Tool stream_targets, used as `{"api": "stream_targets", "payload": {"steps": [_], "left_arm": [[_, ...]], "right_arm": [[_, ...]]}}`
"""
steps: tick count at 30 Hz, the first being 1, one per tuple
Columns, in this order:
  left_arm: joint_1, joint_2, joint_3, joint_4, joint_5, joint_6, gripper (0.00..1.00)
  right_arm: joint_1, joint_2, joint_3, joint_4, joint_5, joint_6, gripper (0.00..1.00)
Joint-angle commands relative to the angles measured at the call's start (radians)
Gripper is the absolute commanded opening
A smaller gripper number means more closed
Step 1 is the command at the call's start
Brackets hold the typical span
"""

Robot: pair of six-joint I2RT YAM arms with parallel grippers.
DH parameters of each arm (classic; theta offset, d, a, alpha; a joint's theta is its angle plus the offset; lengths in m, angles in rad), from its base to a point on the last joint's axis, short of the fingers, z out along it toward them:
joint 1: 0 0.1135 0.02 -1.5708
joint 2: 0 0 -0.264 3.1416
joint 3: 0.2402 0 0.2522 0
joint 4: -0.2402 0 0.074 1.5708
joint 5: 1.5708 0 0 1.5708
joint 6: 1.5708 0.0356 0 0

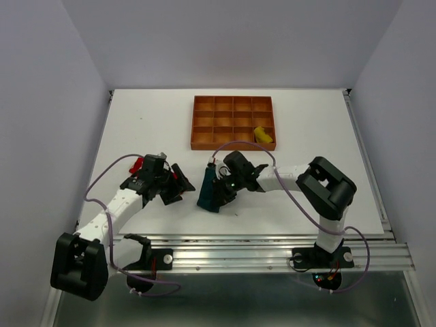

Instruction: Roll the socks

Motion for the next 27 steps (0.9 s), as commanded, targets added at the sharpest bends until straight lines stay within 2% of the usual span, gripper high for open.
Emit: {"api": "stream_targets", "payload": {"steps": [1,8,14,19,27], "left_arm": [[-0.03,-0.085,-0.079,0.125,0.051,-0.035,0.73],[-0.091,-0.105,-0.14,0.213,0.068,-0.051,0.73],[-0.187,-0.024,-0.128,0.243,0.01,-0.057,0.71],[-0.205,0.024,-0.132,0.254,-0.016,-0.063,0.63],[-0.205,0.055,-0.146,0.266,-0.079,-0.075,0.61]], "right_arm": [[-0.027,0.018,-0.042,0.107,-0.074,0.139,0.01],[-0.069,0.087,-0.036,0.122,-0.101,0.228,0.01],[-0.078,0.107,-0.013,0.121,-0.152,0.28,0.01],[-0.09,0.128,-0.021,0.121,-0.152,0.339,0.01],[-0.101,0.136,-0.022,0.121,-0.17,0.359,0.01]]}}
